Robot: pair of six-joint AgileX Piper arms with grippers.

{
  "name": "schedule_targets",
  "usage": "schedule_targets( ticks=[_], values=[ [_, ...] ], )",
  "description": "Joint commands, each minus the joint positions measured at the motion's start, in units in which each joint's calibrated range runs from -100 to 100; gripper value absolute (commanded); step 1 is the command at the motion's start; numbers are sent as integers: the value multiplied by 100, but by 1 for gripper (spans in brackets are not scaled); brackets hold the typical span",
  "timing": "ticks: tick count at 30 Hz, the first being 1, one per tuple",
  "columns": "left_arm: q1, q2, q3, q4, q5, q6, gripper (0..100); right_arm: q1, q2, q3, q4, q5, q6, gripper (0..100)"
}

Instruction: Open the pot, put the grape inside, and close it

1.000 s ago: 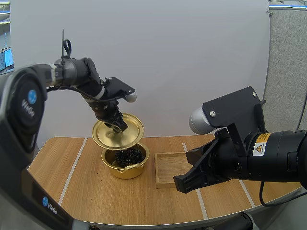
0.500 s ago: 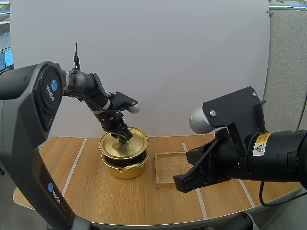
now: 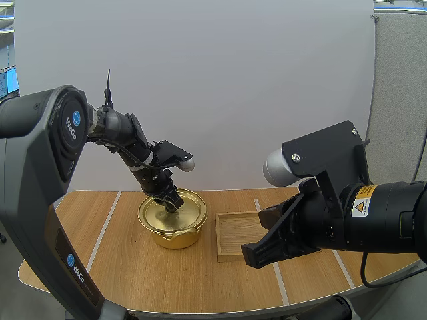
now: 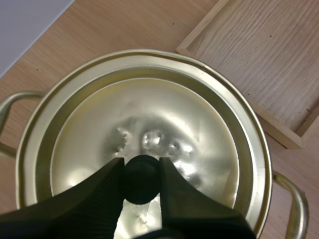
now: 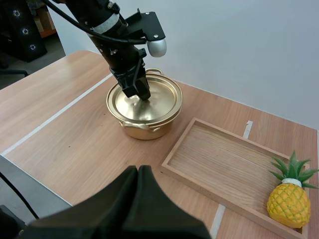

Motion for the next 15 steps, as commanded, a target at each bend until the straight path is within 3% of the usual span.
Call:
schedule_targets(
  ticks=[1,15],
  values=[
    [-17,-8,20,-284,-130,104,0,8,-6,20,-48,0,16,0],
    [-17,-8,20,14,-35,76,0,8,-6,20,-38,0,49,0]
  ],
)
